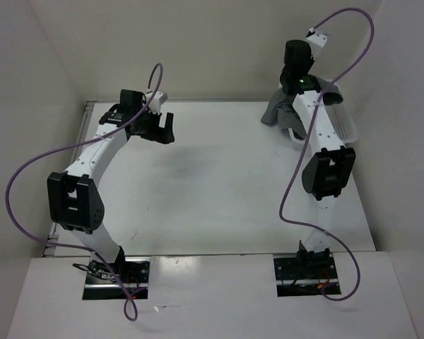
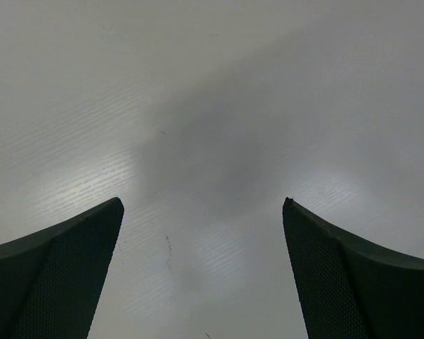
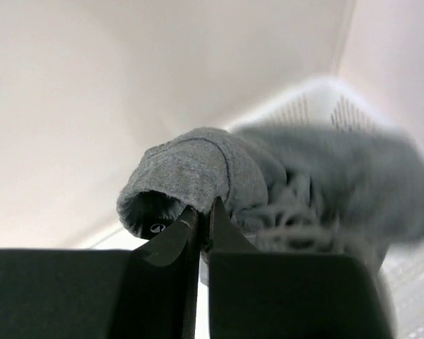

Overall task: Fold and stack the shorts
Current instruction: Move the shorts to the center of the board

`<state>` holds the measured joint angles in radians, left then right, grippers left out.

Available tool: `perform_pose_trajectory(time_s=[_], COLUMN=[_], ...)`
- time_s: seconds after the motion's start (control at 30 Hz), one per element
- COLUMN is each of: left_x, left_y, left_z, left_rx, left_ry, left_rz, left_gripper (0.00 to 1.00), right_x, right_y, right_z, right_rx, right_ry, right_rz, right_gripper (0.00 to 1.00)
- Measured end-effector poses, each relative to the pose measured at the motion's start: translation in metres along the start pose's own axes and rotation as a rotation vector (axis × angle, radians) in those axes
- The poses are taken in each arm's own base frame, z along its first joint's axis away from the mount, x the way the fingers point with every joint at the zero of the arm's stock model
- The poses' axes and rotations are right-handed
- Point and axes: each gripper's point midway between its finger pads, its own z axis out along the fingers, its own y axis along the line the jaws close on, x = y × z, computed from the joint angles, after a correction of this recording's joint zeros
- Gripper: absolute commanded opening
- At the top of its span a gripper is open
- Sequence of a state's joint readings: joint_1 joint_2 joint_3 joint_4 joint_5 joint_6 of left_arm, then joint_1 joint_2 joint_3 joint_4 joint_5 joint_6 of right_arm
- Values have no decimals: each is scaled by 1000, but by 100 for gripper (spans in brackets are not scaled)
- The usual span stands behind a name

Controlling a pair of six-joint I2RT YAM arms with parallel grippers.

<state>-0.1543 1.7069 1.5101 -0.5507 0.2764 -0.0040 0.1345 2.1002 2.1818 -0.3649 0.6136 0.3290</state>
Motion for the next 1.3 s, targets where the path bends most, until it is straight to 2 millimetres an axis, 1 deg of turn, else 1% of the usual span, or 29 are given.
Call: perform_pose_trajectory(time_s=[0.1, 0.2, 0.27, 0.3, 0.4, 0.43, 0.5, 0.53, 0.6, 0.63, 0.67, 0.7, 0.73, 0.77, 0.8, 0.83, 0.87, 0.9, 0.93, 1.0, 1.03, 1.07, 1.1, 1.13, 1.17, 1.23, 1.27, 1.3], left_x=[-8, -14, -18, -19, -24, -25, -28, -30, -33, -34, -35, -35, -34, -32, -30, -28, -25, -21, -17, -2, 7, 18, 27, 39, 50, 65, 68, 70], left_y=[-5, -10, -12, -13, -11, -8, 1, 6, 16, 19, 24, 27, 30, 31, 31, 31, 33, 34, 35, 39, 41, 44, 47, 51, 55, 62, 67, 74], left_z=[-9, -18, -23, -24, -30, -32, -37, -40, -48, -52, -57, -62, -66, -68, -70, -70, -70, -70, -68, -64, -62, -60, -57, -55, -52, -47, -44, -42], left_rx=[13, 23, 32, 34, 38, 32, 14, 3, -21, -32, -46, -59, -73, -81, -88, -95, -104, -112, -121, -142, -156, -175, -192, -210, -229, -252, -257, -265], left_ry=[-31, -57, -72, -78, -99, -107, -121, -130, -151, -161, -172, -180, -187, -189, -188, -187, -182, -175, -165, -135, -116, -93, -71, -44, -16, 31, 45, 63], left_rz=[10, 18, 23, 25, 24, 20, 10, 4, -5, -9, -12, -16, -18, -19, -20, -21, -23, -25, -29, -40, -47, -55, -62, -71, -79, -99, -111, -127], left_gripper=[100, 100, 100, 100, 100, 100, 100, 100, 100, 100, 100, 100, 100, 100, 100, 100, 100, 100, 100, 100, 100, 100, 100, 100, 100, 100, 100, 100], right_x=[-47, -102, -137, -156, -199, -212, -231, -238, -237, -233, -223, -207, -185, -160, -129, -93, -54, -19, 19, 86, 115, 138, 154, 163, 167, 165, 161, 156], right_y=[16, 38, 61, 75, 110, 122, 137, 143, 153, 157, 161, 167, 173, 177, 180, 179, 178, 172, 162, 138, 124, 110, 99, 90, 85, 84, 88, 93], right_z=[-34, -74, -103, -122, -180, -202, -239, -258, -278, -282, -283, -279, -273, -264, -253, -242, -230, -222, -214, -206, -205, -207, -209, -212, -215, -221, -222, -222], right_rx=[-61, -173, -281, -351, -549, -631, -765, -837, -947, -980, -1009, -1031, -1050, -1056, -1058, -1049, -1038, -1022, -1000, -958, -939, -923, -910, -905, -906, -925, -939, -950], right_ry=[-94, -209, -283, -321, -403, -429, -469, -481, -473, -457, -423, -371, -313, -245, -167, -79, 10, 86, 172, 313, 378, 430, 469, 490, 499, 496, 482, 465], right_rz=[11, 9, 13, 16, 40, 53, 78, 90, 84, 77, 68, 52, 24, -6, -41, -82, -125, -161, -200, -275, -311, -339, -360, -374, -382, -376, -364, -347], right_gripper=[0, 0, 0, 0, 0, 0, 0, 0, 0, 20, 35, 48, 55, 74, 80, 83, 90, 93, 93, 94, 94, 94, 94, 93, 89, 85, 77, 72])
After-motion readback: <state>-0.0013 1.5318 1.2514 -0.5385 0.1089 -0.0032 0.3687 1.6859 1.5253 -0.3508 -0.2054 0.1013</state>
